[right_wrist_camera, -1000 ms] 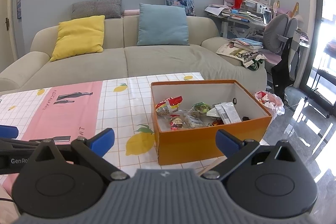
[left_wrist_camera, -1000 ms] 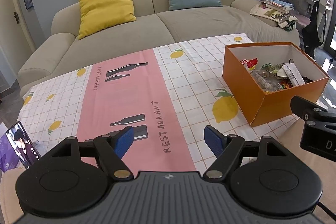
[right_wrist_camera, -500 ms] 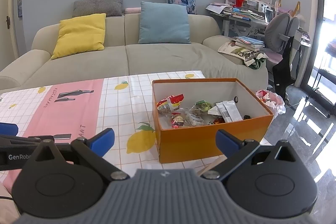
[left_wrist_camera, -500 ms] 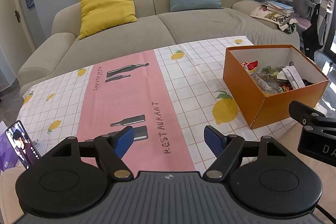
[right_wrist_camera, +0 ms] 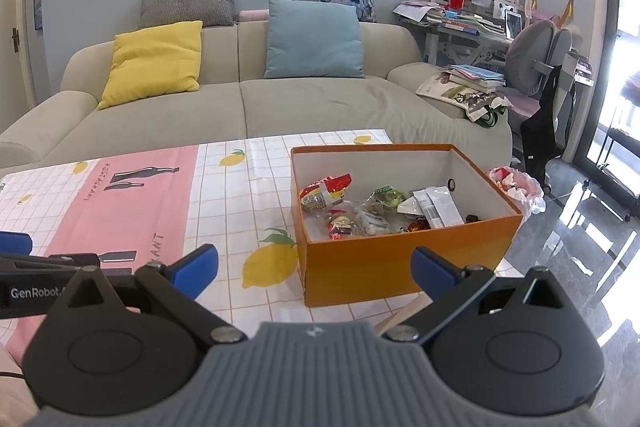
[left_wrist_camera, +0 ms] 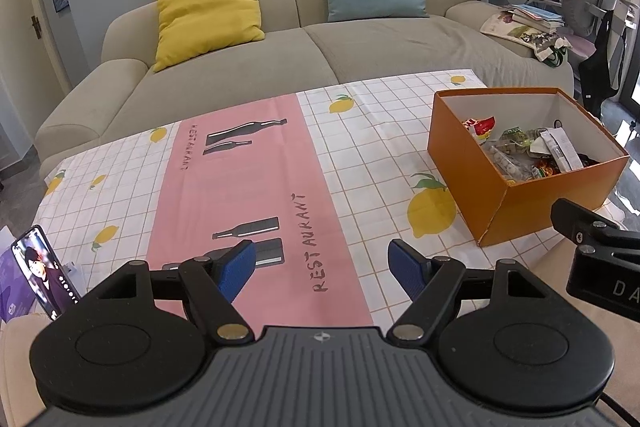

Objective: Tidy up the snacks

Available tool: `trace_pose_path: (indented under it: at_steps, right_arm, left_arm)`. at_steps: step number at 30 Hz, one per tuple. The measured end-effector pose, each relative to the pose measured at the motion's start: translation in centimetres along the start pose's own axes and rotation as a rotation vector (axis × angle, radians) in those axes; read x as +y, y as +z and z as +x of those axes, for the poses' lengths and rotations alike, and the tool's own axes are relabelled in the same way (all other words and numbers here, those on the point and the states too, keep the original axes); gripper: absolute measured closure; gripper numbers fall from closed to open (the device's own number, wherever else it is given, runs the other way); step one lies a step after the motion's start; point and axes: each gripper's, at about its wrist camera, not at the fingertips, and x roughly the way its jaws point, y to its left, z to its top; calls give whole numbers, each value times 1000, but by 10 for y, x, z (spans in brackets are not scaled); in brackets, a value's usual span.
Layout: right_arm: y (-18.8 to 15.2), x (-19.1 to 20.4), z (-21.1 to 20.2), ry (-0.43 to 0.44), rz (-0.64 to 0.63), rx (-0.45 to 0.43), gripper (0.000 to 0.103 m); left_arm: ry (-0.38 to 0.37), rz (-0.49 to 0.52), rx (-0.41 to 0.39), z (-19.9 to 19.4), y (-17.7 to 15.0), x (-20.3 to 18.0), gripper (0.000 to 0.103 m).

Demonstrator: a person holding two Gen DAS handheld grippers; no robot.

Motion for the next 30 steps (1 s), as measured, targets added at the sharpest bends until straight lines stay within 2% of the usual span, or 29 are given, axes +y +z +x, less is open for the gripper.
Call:
trace_pose_path:
  at_steps: [30]
  right_arm:
    - [0, -3, 4, 10, -1, 24, 3]
  left_arm:
    - [-13, -10, -12, -4, -3, -3, 15]
